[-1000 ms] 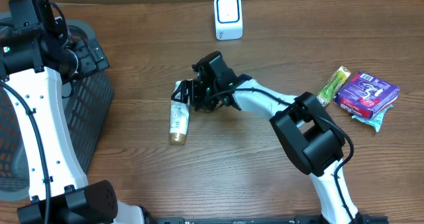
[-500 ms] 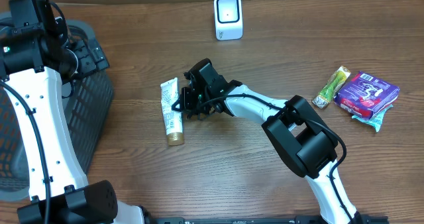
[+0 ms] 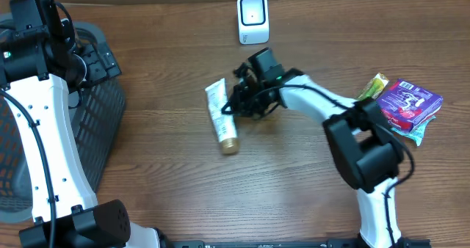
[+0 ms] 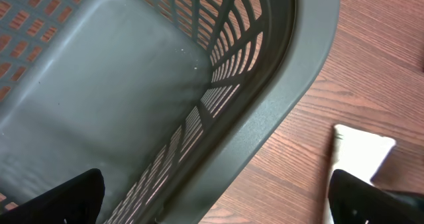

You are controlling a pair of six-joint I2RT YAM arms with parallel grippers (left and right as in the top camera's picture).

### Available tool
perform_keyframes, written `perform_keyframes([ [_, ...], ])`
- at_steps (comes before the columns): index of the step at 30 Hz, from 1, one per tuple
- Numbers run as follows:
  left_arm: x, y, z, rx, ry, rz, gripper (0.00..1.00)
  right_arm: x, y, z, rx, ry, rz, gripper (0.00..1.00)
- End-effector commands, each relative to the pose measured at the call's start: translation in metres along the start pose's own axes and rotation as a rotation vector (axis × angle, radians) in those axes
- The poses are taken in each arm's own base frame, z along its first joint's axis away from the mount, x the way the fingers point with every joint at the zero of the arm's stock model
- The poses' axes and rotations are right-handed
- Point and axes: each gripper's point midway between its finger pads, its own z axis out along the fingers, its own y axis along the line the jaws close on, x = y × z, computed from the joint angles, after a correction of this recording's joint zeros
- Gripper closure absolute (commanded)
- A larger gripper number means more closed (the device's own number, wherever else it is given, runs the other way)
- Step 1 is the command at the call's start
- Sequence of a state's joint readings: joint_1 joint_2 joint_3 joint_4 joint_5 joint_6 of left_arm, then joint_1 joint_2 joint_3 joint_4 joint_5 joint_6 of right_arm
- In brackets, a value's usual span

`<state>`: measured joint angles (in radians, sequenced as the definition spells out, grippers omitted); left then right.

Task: Scan the item barcode

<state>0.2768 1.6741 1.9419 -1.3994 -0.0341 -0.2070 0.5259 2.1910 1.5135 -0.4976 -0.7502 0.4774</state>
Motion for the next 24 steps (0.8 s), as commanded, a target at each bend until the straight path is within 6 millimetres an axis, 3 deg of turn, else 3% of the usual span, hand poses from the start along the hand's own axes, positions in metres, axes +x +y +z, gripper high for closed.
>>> perform_keyframes([
  [1, -0.002, 0.001, -0.001, 0.003, -0.004, -0.015, 0.00, -0.009, 0.030, -0.046, -0.006, -0.073, -0.059, 0.96],
  [5, -0.002, 0.001, -0.001, 0.004, -0.004, -0.015, 0.00, -0.008, -0.042, -0.059, 0.291, -0.171, 0.325, 0.96],
  [7, -0.002, 0.001, -0.001, 0.004, -0.004, -0.015, 0.00, -0.003, -0.059, -0.058, 0.348, -0.194, 0.386, 0.96],
  [11, -0.002, 0.001, -0.001, 0.004, -0.004, -0.015, 0.01, 0.005, -0.077, -0.058, 0.421, -0.210, 0.400, 0.96],
  [12, -0.002, 0.001, -0.001, 0.004, -0.004, -0.015, 0.01, 0.006, -0.079, -0.059, 0.433, -0.208, 0.400, 0.92],
  [15, -0.002, 0.001, -0.001, 0.004, -0.004, -0.015, 0.00, 0.007, -0.080, -0.065, 0.440, -0.198, 0.375, 0.69],
  [16, -0.002, 0.001, -0.001, 0.004, -0.004, -0.015, 0.00, 0.006, -0.078, -0.070, 0.440, -0.193, 0.339, 0.57],
  [18, -0.002, 0.001, -0.001, 0.004, -0.004, -0.015, 0.00, 0.007, -0.077, -0.090, 0.466, -0.198, 0.310, 0.42],
  [22, -0.002, 0.001, -0.001, 0.004, -0.004, -0.014, 0.01, 0.016, -0.085, -0.124, 0.553, -0.213, 0.327, 0.42],
  [24, -0.002, 0.001, -0.001, 0.004, -0.004, -0.015, 0.01, 0.024, -0.088, -0.127, 0.573, -0.185, 0.333, 0.47],
])
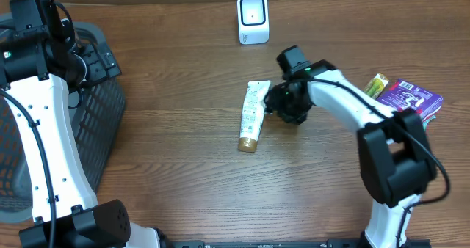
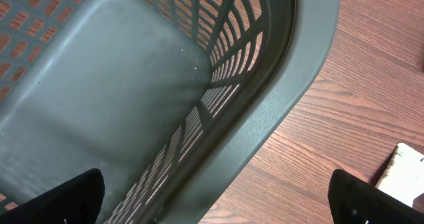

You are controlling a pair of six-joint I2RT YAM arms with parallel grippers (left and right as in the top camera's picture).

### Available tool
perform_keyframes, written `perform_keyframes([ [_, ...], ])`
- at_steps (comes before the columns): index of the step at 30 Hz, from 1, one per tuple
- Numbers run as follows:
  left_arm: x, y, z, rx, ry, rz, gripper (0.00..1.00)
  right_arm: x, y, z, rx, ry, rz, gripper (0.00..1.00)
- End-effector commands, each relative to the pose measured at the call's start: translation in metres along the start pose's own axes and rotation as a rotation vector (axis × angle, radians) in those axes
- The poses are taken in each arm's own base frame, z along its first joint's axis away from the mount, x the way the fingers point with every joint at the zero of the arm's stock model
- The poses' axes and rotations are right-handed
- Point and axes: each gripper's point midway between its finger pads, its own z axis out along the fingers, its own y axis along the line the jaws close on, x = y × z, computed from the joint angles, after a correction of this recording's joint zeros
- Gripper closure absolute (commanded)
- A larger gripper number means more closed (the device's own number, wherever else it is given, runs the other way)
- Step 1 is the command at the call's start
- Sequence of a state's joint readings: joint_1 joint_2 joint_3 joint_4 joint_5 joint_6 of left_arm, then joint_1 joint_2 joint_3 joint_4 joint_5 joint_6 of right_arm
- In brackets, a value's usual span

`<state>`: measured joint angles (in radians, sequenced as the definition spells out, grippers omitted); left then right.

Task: Scan the item barcode

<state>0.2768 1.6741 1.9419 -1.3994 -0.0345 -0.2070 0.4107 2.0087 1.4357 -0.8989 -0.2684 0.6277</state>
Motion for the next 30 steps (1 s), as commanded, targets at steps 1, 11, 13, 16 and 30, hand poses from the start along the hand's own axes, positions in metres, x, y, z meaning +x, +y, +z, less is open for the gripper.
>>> perform_keyframes([
  [1, -0.002, 0.000, -0.001, 0.004, -0.004, -0.015, 0.01, 0.000, -0.007, -0.025, 0.039, -0.046, -0.051, 0.50],
  [11, -0.002, 0.000, -0.001, 0.004, -0.004, -0.015, 0.01, 0.081, 0.007, 0.016, 0.138, 0.078, -0.134, 0.57],
  [13, -0.002, 0.000, -0.001, 0.004, -0.004, -0.015, 0.00, 0.090, 0.022, 0.022, 0.117, 0.067, -0.167, 0.57],
  [16, -0.002, 0.000, -0.001, 0.004, -0.004, -0.015, 0.00, 0.099, 0.057, 0.029, 0.009, 0.047, -0.238, 0.58],
  [30, -0.002, 0.000, -0.001, 0.004, -0.004, -0.015, 0.00, 0.009, 0.150, -0.015, -0.223, -0.406, -0.614, 0.48],
])
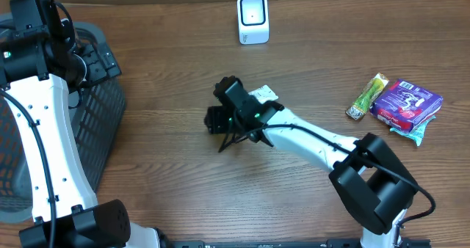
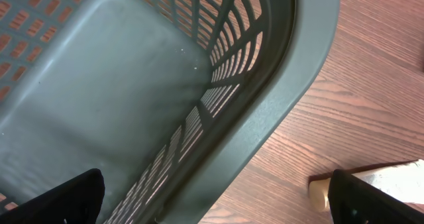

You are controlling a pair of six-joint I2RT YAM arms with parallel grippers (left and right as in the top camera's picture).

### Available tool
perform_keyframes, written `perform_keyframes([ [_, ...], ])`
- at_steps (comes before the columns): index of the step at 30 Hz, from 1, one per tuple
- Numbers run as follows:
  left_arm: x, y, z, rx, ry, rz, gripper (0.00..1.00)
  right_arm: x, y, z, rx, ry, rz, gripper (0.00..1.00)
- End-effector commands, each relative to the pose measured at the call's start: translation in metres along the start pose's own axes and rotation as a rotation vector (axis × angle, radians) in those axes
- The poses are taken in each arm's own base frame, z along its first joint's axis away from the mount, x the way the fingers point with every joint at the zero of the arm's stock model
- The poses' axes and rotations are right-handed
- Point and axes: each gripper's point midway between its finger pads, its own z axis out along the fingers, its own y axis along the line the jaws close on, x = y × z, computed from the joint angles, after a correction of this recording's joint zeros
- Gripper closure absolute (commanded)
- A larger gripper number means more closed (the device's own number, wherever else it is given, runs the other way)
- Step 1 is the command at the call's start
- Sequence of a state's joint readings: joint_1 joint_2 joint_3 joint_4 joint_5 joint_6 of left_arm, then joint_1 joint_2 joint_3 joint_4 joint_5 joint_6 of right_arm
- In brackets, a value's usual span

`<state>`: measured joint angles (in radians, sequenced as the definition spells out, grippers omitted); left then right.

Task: Scan the item barcode

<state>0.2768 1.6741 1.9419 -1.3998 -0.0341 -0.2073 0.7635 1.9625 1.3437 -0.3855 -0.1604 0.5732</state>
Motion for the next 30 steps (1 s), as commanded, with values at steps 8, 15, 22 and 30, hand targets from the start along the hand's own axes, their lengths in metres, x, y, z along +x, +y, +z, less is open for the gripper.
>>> perform_keyframes([
  [8, -0.002, 0.001, -0.001, 0.004, -0.005, -0.014, 0.01, -0.107, -0.097, -0.027, 0.131, -0.166, -0.309, 0.39],
  [15, -0.002, 0.001, -0.001, 0.004, -0.005, -0.014, 0.01, -0.096, -0.103, 0.009, 0.095, -0.132, -0.325, 0.31],
  [22, -0.002, 0.001, -0.001, 0.004, -0.005, -0.014, 0.01, -0.044, -0.124, 0.011, 0.154, 0.077, -0.198, 0.30],
  [30, -0.002, 0.001, -0.001, 0.004, -0.005, -0.014, 0.00, 0.020, -0.127, -0.031, 0.216, 0.429, -0.067, 0.30],
])
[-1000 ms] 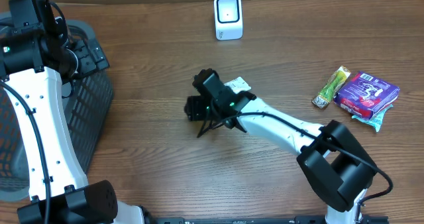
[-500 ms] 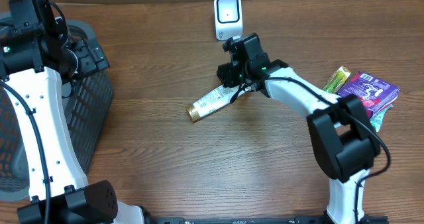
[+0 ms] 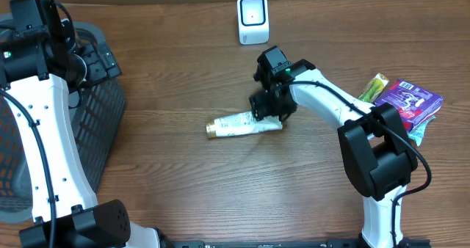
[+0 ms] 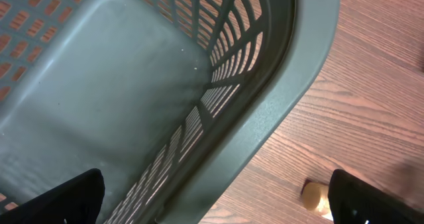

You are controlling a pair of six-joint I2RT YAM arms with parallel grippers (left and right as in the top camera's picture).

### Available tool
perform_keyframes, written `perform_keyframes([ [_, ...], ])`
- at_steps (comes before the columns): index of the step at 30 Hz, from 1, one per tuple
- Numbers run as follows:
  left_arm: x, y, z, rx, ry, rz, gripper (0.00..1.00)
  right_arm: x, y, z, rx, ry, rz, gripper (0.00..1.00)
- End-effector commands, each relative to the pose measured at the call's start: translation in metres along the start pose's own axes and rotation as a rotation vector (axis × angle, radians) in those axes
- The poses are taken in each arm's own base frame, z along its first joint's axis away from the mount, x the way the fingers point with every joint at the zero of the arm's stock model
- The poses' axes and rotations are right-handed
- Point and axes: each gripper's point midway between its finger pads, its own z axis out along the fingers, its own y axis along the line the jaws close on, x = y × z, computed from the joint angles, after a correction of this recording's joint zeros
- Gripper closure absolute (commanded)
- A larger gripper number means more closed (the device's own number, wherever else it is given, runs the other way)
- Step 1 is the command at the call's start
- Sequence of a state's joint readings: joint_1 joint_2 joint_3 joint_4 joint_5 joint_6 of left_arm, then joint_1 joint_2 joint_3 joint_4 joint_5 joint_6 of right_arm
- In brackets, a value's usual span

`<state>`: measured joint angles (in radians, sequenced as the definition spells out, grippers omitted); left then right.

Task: Scan the item barcode

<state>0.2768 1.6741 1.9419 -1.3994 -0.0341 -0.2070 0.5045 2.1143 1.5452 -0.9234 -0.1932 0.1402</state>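
Observation:
A white tube (image 3: 246,121) with a gold cap lies crosswise in the middle of the table, cap pointing left. My right gripper (image 3: 266,107) sits over the tube's flat right end and looks shut on it; its jaws are hidden beneath the wrist. The white barcode scanner (image 3: 252,18) stands at the back of the table, apart from the tube. My left gripper (image 4: 216,201) hangs open over the basket's rim with nothing in it. Only the tube's gold cap (image 4: 314,194) shows in the left wrist view.
A dark mesh basket (image 3: 99,123) stands at the left edge under my left arm. At the right edge lie a purple packet (image 3: 411,101) and a green-yellow snack bar (image 3: 372,86).
My right gripper has moved right and back from the table's centre. The tube, then bunched under the gripper, now stretches out to the left with its cap at the far left. The left arm is unmoved.
The tube first lay left of centre, cap toward the front, with my right gripper at its side. Then it lay further right. Then the gripper was left of centre with the tube. Now the tube lies crosswise, cap left. My left arm has stayed over the basket.

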Motion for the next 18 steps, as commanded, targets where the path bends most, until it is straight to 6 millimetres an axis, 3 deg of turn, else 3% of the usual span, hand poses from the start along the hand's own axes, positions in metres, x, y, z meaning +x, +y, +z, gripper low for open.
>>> perform_keyframes([
  [1, -0.002, 0.001, -0.001, 0.004, -0.004, -0.014, 0.01, 0.025, 0.012, -0.008, -0.047, 0.118, -0.021, 0.29],
  [3, -0.002, 0.000, -0.001, 0.004, -0.004, -0.014, 0.00, 0.047, 0.015, -0.010, -0.058, 0.205, -0.114, 0.28],
  [6, -0.002, 0.001, -0.001, 0.004, -0.004, -0.015, 0.01, 0.057, 0.023, -0.011, -0.080, 0.235, -0.227, 0.25],
  [10, -0.002, 0.001, -0.001, 0.004, -0.004, -0.015, 0.00, 0.070, 0.062, -0.008, -0.180, 0.251, -0.400, 0.23],
  [13, -0.002, 0.001, -0.001, 0.004, -0.004, -0.015, 0.00, 0.065, 0.089, -0.001, -0.209, 0.202, -0.419, 0.23],
  [18, -0.002, 0.001, -0.001, 0.004, -0.004, -0.015, 0.00, 0.030, 0.111, 0.006, -0.220, 0.070, -0.150, 0.21],
])
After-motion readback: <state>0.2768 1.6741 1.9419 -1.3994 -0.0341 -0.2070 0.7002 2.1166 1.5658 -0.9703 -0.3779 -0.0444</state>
